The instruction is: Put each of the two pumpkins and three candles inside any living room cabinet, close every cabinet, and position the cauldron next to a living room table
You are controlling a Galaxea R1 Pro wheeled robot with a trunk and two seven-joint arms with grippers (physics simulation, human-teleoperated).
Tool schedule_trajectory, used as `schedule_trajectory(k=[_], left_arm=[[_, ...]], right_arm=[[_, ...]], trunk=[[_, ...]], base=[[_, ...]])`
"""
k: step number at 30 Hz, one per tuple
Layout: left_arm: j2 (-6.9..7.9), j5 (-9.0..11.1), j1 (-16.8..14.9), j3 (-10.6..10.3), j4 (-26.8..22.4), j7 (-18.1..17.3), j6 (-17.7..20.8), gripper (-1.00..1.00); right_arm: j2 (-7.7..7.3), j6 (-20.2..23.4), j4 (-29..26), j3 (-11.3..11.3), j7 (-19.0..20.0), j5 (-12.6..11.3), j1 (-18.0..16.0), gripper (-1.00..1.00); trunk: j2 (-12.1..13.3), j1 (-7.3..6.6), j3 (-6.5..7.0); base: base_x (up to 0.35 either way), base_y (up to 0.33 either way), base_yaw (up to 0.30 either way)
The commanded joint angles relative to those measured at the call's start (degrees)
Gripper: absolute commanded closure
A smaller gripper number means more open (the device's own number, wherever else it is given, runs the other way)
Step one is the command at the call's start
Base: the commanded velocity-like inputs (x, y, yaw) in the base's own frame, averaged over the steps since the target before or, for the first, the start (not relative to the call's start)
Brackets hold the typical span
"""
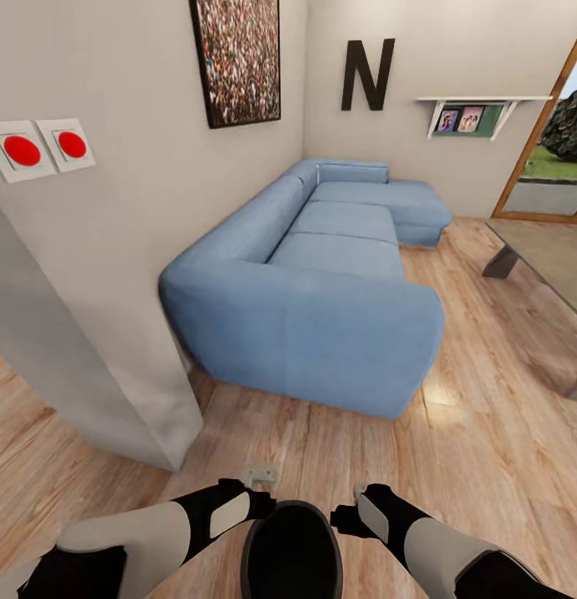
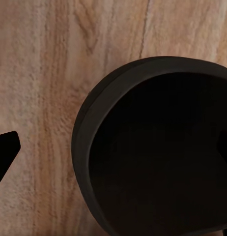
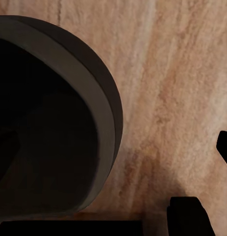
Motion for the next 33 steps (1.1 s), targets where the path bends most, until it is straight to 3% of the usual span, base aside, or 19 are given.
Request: schedule_trajectory(k=[1, 22, 27, 33], left_arm=[[0.00, 0.0, 0.0, 0.0, 0.0, 0.0, 0.0, -1.00], [-0.01, 0.0, 0.0, 0.0, 0.0, -0.1, 0.0, -1.00], [0.35, 0.1, 1.0, 0.2, -0.1, 0.1, -1.4, -1.00], [0.43, 0.1, 1.2, -0.7, -0.3, -0.1, 0.4, -1.00]], right_arm=[[0.00, 0.0, 0.0, 0.0, 0.0, 0.0, 0.0, -1.00], [0.00, -0.2, 0.0, 0.1, -0.2, 0.2, 0.0, -1.00], [-0.03, -1.5, 0.2, 0.0, 0.2, 1.8, -0.2, -1.00], [0.07, 0.3, 0.2, 0.2, 0.2, 0.3, -0.3, -1.00]], trunk=[[-0.4, 0.23, -0.18], [-8.8, 4.84, -3.95], [-8.8, 4.83, -3.95], [-8.8, 4.83, -3.95]], base=[[0.000, 0.000, 0.000], [0.000, 0.000, 0.000], [0.000, 0.000, 0.000], [0.000, 0.000, 0.000]])
